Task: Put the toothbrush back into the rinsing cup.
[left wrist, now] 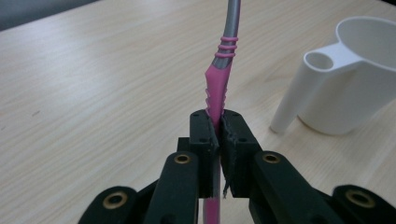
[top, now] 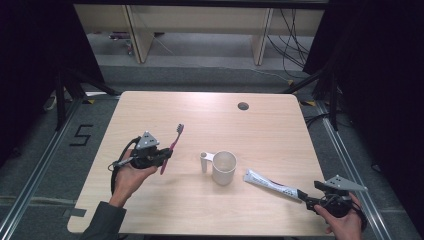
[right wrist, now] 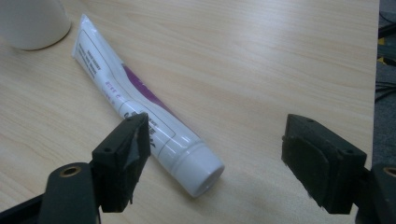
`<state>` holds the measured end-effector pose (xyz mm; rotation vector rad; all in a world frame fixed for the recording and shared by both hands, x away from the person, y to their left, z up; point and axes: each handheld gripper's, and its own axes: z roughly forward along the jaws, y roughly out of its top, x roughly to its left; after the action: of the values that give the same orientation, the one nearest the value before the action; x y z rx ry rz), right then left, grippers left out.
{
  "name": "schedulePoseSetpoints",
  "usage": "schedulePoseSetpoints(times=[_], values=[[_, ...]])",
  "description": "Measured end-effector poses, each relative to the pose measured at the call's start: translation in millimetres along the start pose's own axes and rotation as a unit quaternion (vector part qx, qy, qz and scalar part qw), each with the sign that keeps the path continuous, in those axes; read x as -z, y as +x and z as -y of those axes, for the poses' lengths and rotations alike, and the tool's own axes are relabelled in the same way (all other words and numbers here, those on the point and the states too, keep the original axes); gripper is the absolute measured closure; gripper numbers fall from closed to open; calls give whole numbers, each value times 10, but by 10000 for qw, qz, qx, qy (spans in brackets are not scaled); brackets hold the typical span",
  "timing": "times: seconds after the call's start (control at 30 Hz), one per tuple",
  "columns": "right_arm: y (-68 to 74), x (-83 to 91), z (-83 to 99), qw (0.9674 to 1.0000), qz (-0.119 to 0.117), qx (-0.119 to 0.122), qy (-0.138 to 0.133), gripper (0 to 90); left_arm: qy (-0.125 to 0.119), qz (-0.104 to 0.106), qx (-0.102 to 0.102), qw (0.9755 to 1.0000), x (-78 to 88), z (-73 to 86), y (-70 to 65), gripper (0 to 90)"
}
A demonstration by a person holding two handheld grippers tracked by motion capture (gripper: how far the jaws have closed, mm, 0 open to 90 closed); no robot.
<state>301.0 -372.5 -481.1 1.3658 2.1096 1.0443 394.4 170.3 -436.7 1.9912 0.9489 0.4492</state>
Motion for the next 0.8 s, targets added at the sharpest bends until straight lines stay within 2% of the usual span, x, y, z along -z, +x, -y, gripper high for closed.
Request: schedulePoseSetpoints(times=[0.03, 0.07, 0.33, 0.37, 0.43, 0.53, 0.6, 0.67, 0.8], values=[[0, 0, 0, 10000, 0, 0, 0, 244, -47, 68, 55, 10000, 2, 2, -7, 831], [1, 1, 0, 10000, -3, 2, -24, 244, -236, 92, 174, 9995, -14, 7, -34, 831], [1, 1, -1, 10000, -7, 4, -4, 244, -575, 118, 282, 9979, -28, -48, -97, 831], [-2, -1, -3, 10000, -5, 10, -19, 244, -701, 169, 330, 9969, -38, -72, -110, 831], [0, 0, -3, 10000, -3, 8, -19, 244, -696, 207, 328, 9968, -43, -91, -119, 831], [-4, -3, -3, 10000, -9, 10, -15, 245, -862, 187, 348, 9955, -50, -163, -155, 831], [-2, -3, -1, 10000, -5, 14, -6, 245, -855, 251, 310, 9955, -52, -208, -173, 831], [-1, -2, 0, 10000, -4, 14, -4, 245, -885, 225, 285, 9954, -56, -229, -182, 831], [-5, -3, -1, 10000, 5, 29, 5, 245, -1006, 262, 309, 9941, -77, -300, -209, 830]])
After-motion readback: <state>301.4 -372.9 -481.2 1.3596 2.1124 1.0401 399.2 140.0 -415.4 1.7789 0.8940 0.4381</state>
